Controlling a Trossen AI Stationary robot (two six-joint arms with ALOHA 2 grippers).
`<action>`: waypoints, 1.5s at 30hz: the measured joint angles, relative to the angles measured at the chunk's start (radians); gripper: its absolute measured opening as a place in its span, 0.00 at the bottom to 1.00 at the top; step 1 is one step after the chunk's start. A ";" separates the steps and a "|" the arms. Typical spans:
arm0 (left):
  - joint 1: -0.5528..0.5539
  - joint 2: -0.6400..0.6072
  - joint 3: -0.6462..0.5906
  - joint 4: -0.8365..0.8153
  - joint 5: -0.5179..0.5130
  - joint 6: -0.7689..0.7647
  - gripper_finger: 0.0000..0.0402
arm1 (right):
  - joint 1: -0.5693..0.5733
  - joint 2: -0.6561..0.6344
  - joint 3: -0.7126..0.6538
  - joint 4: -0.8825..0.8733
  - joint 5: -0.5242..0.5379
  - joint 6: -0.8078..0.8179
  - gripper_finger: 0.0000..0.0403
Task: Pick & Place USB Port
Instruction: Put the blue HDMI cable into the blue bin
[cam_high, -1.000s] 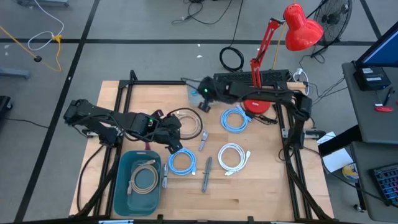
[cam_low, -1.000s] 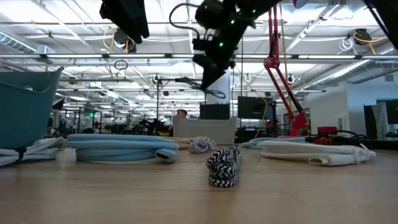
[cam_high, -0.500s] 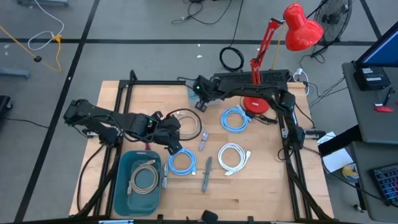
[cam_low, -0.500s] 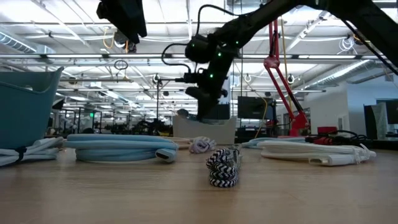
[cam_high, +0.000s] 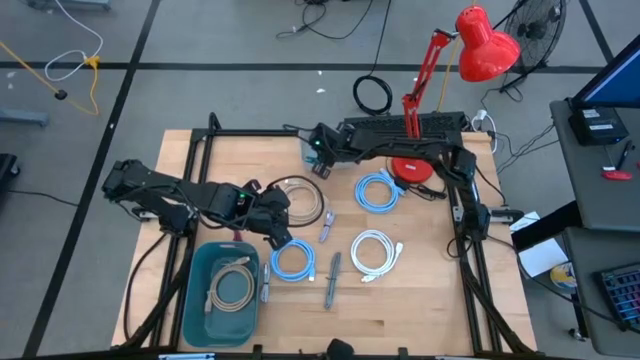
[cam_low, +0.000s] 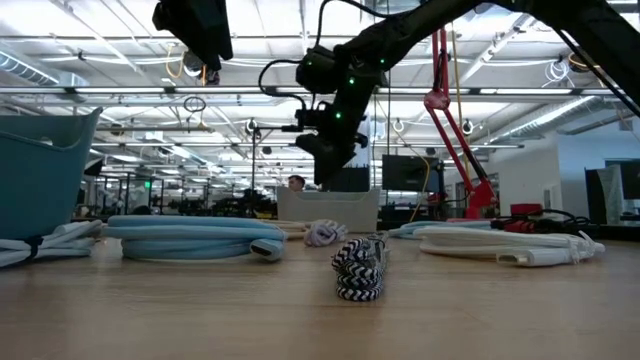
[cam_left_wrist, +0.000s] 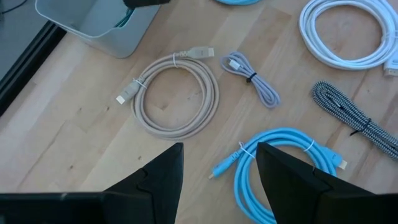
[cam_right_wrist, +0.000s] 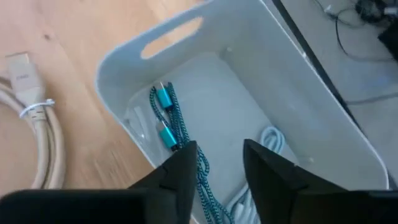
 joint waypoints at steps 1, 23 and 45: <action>0.000 0.000 0.000 -0.001 0.001 0.000 0.51 | 0.000 -0.005 0.000 -0.004 0.001 0.015 0.35; 0.000 0.000 0.000 -0.007 0.021 -0.019 0.52 | 0.270 -0.250 0.000 -0.247 -0.285 0.397 0.41; -0.003 0.000 0.000 -0.009 0.069 -0.029 0.52 | 0.397 -0.260 -0.190 -0.675 -0.084 0.493 0.41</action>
